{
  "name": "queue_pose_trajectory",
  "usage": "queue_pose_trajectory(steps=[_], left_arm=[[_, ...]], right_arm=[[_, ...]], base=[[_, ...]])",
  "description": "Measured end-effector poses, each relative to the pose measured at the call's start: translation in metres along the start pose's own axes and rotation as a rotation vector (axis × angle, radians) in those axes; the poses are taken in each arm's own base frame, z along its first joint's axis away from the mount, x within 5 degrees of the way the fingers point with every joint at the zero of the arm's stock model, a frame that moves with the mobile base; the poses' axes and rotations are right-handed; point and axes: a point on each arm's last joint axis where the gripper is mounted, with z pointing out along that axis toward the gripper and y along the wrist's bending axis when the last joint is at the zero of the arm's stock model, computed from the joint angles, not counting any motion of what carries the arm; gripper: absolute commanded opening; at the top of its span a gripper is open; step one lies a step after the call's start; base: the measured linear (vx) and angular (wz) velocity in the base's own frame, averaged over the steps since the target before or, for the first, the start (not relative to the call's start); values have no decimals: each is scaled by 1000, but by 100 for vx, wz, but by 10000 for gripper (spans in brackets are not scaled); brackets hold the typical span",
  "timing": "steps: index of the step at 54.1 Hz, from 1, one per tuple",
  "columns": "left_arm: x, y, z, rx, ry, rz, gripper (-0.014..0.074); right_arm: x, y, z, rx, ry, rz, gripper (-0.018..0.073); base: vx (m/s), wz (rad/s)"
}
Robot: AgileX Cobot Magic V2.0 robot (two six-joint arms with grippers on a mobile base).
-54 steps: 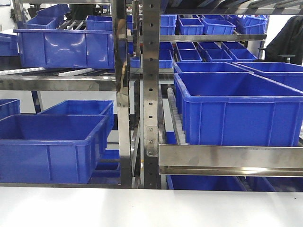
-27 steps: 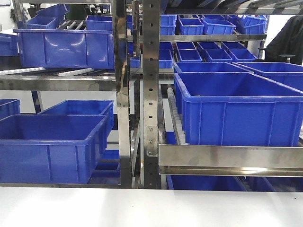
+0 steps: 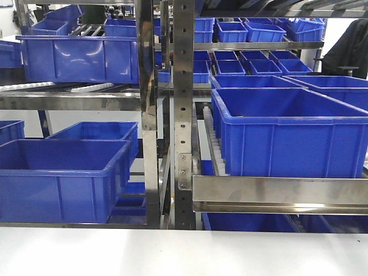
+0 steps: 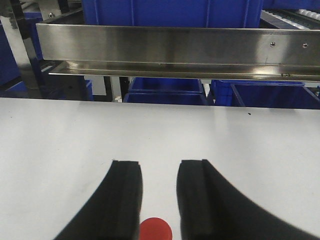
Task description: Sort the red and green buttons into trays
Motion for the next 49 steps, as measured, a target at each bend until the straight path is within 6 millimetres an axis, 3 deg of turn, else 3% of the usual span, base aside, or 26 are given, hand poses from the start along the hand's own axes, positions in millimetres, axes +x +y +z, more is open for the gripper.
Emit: queue_pose_trajectory(steps=[31,49], left_arm=[[-6,-4,56,29,67,-5,597],[-7,-5,70,37,63,-2,594]], right_arm=[[0,0,0,0,0,0,292],[0,0,0,0,0,0,292]], base=[[0,0],[0,0]])
